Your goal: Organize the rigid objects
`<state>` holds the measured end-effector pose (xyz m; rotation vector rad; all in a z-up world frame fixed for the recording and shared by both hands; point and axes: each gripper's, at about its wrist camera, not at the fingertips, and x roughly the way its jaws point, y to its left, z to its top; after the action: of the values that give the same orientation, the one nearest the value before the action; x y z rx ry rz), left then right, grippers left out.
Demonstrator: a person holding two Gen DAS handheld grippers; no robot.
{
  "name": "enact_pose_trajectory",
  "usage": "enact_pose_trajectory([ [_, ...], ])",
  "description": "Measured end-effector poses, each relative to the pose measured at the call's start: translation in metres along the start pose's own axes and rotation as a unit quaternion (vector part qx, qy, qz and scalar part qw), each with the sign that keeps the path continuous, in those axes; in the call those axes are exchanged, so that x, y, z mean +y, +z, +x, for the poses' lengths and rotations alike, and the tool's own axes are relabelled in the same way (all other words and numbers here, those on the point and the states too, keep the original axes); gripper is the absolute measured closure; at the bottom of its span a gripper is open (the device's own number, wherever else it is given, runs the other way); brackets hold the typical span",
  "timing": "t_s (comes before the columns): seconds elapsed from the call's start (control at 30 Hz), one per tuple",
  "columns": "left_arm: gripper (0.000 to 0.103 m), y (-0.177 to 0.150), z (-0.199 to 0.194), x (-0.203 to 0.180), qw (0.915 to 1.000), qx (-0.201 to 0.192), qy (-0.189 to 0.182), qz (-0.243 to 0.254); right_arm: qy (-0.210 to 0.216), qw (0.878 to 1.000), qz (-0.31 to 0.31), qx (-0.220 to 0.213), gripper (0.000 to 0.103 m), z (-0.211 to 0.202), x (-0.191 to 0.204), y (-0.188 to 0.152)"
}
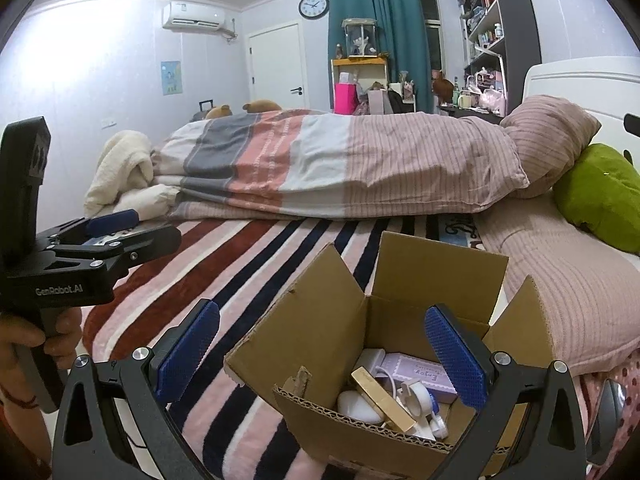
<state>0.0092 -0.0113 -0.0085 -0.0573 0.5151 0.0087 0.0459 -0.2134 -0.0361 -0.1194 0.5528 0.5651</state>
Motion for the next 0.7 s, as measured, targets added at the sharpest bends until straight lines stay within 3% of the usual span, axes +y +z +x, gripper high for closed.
enact_pose_trajectory([
  [0.7,0.004,-0.0043,0.0062,0.0069,0.9997,0.004,0.023,0.001,-0.002,1.000,0.011,0.005,0.000,-0.0005,0.0033,-0.0005],
])
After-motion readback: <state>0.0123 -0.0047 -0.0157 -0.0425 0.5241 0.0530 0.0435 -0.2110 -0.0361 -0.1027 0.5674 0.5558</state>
